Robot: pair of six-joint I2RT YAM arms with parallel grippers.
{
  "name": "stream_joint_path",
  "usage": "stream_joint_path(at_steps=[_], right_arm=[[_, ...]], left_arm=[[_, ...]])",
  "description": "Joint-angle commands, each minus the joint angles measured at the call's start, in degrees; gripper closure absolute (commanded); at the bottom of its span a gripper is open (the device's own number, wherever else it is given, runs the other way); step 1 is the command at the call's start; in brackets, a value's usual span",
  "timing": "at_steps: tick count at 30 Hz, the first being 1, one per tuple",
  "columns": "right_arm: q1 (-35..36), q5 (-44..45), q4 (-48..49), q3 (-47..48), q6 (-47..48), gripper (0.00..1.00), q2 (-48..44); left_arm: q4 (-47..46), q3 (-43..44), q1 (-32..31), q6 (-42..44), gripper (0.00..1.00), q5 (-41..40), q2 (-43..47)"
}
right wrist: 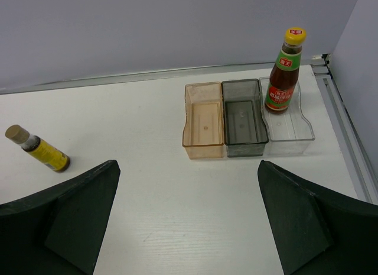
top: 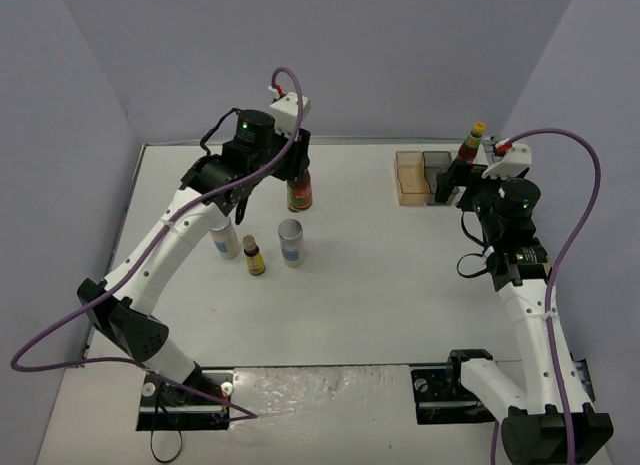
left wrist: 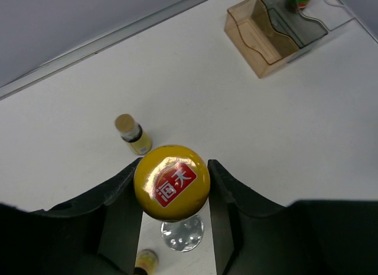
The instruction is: Organize the condiment bottles
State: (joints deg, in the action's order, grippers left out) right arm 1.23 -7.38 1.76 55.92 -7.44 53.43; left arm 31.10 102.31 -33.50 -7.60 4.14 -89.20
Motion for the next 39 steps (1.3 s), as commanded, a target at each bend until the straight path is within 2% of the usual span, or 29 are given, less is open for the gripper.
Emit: stream_joint_path(at_steps=[1,12,22,34,36,39], right_arm=[[0.35,0.09,2.32,1.64,0.67,0.0,-1.8],[0.43,0.78,0.27,-2.11,0.68,0.0,-4.9],[0.44,-0.36,-0.61,-6.09,-0.12,0.0,-7.16],[0.44,-0.98,-0.71,-7.77,0.68,0.0,-7.63],[0.44,-1.08,-0.71,-7.84,0.77,0.0,-7.55],[0.44,-1.31,-0.71,-7.92,1.0,0.0,-7.39]], left_arm=[[-10.3,5.18,-5.74,-0.53,1.0,-0.2,-1.29],[-18.48,5.98,-13.06,-0.14,1.0,-1.41,-13.49],[-28.73,0.91,-13.6,-0.3,1.0,-0.98,-17.88],[-33.1,-3.37,-13.97,-1.1,1.0,-0.71,-21.2],[-32.93,-3.64,-14.15,-1.1,0.97,-0.71,-21.36],[-32.7,-4.55,-14.38,-1.18,0.83,-0.71,-21.21]])
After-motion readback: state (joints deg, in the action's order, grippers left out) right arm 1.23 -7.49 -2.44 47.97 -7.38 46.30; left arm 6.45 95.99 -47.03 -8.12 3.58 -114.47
